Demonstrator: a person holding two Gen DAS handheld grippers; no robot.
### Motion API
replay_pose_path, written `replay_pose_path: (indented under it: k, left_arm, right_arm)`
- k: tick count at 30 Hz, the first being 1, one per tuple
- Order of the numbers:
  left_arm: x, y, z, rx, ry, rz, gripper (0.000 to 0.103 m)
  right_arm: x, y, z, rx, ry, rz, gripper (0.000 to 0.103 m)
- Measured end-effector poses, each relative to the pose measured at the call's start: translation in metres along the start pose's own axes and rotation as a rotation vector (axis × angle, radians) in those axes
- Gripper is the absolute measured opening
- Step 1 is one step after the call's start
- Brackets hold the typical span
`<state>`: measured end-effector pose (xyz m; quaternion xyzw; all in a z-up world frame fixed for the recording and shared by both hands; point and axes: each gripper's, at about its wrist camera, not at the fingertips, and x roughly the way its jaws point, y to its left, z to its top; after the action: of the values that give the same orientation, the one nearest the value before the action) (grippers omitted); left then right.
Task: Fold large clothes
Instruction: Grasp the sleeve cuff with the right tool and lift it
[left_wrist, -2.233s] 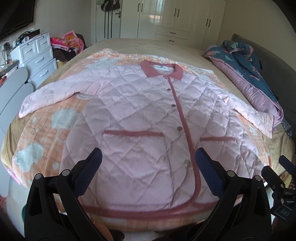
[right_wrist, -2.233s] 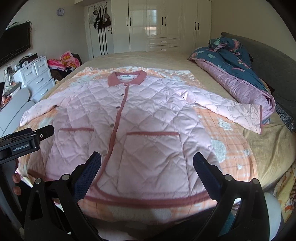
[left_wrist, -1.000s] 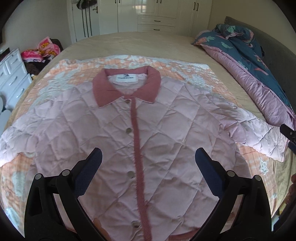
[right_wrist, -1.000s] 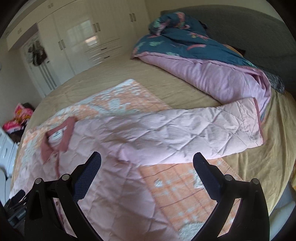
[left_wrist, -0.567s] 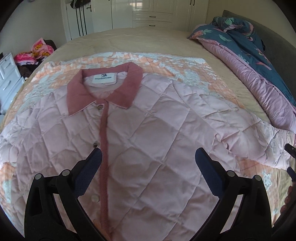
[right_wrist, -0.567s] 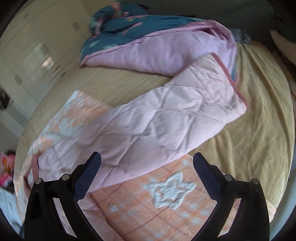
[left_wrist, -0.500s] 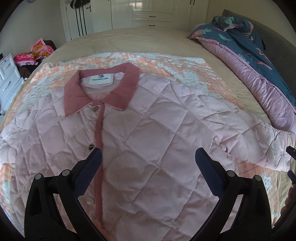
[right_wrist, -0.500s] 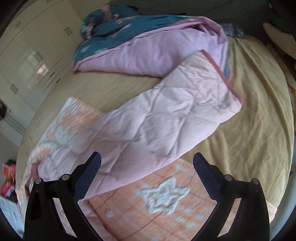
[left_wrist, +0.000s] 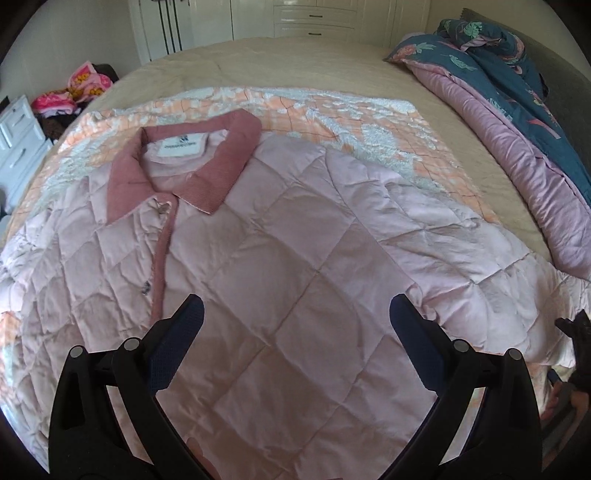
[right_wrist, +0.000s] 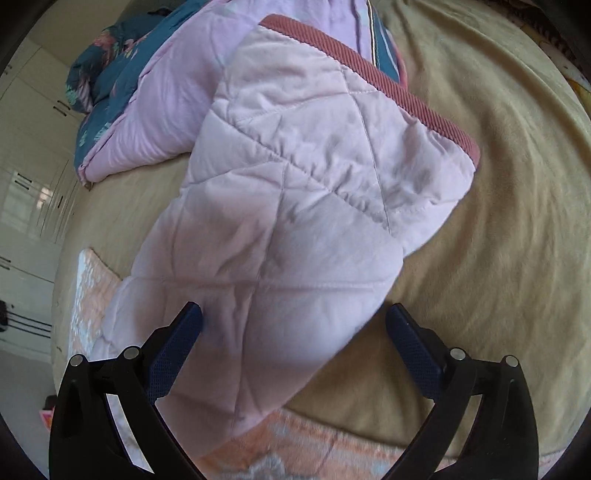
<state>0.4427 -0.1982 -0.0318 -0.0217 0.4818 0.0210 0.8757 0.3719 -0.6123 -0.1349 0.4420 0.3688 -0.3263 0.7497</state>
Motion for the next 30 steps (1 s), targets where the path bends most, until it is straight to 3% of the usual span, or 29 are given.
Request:
replay_pose_path:
  k: [4,6,7,8,11,13,19,24,30]
  left_arm:
    - [0.001,0.004,0.001,0.011,-0.008,-0.001,0.094]
    - [0.003,0.008,0.002,0.020,-0.014,-0.005,0.094]
    - [0.004,0.010,0.004,0.034,-0.017,0.000,0.094]
    - [0.006,0.012,0.006,0.044,-0.017,0.004,0.094]
    - [0.005,0.021,0.010,0.043,-0.033,-0.004,0.094]
    - [0.002,0.029,0.014,0.038,-0.045,-0.020,0.094]
    - [-0.013,0.050,0.021,0.023,-0.071,-0.040,0.094]
    - [-0.029,0.074,0.026,0.018,-0.108,-0.030,0.094]
    - [-0.045,0.111,0.027,-0.006,-0.128,-0.022,0.094]
  right_arm:
    - [0.007,0.007,0.007,-0.014,-0.056,0.003,0.098]
    - [0.006,0.002,0.010,0.000,-0.082,0.016,0.089]
    - [0.005,-0.001,0.011,0.013,-0.093,0.032,0.081]
    - [0.002,-0.005,0.012,0.032,-0.109,0.055,0.067]
    - [-0.006,-0.012,0.015,0.053,-0.135,0.128,0.036]
    - [-0.016,-0.012,0.015,0.046,-0.164,0.164,0.028]
    - [-0.064,0.019,0.011,-0.021,-0.278,0.302,0.020]
    - [-0.111,0.060,0.000,-0.149,-0.318,0.437,0.017]
    - [-0.164,0.112,-0.025,-0.317,-0.383,0.540,0.016]
